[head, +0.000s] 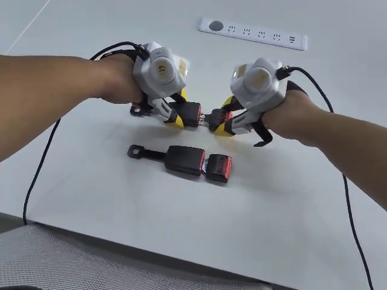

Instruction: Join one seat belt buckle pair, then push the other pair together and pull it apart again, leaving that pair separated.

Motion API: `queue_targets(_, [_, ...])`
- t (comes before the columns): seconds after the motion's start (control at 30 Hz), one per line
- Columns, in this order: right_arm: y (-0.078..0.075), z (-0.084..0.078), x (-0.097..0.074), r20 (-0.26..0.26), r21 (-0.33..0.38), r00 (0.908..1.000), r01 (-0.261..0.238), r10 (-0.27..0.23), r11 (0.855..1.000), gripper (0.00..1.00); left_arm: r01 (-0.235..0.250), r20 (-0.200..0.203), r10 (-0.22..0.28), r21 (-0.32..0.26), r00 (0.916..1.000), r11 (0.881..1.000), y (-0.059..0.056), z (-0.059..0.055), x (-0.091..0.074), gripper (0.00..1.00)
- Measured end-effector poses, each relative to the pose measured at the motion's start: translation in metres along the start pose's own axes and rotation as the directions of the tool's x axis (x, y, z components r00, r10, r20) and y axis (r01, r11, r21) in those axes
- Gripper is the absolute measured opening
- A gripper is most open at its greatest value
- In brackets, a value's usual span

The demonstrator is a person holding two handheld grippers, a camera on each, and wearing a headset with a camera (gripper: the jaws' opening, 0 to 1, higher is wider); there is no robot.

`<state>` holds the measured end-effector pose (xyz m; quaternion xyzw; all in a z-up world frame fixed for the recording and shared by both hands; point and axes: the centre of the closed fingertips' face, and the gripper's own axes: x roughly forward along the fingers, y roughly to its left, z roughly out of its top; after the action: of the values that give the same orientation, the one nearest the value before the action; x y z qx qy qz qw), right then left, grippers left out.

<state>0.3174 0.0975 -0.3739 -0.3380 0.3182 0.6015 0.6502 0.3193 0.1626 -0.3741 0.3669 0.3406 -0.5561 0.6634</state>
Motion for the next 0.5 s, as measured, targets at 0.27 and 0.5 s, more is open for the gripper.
queue_targets(0.27, [0.000, -0.021, -0.011, -0.001, 0.003, 0.9997, 0.024, -0.024, 1.000, 0.34, -0.005, 0.006, 0.005, -0.006, 1.0000, 1.000, -0.002, 0.001, -0.001, 0.33])
queue_targets(0.5, [0.003, -0.052, -0.034, -0.025, 0.010, 0.9983, 0.052, -0.052, 0.999, 0.34, -0.004, 0.008, 0.004, -0.002, 1.0000, 1.000, -0.002, 0.002, -0.001, 0.34])
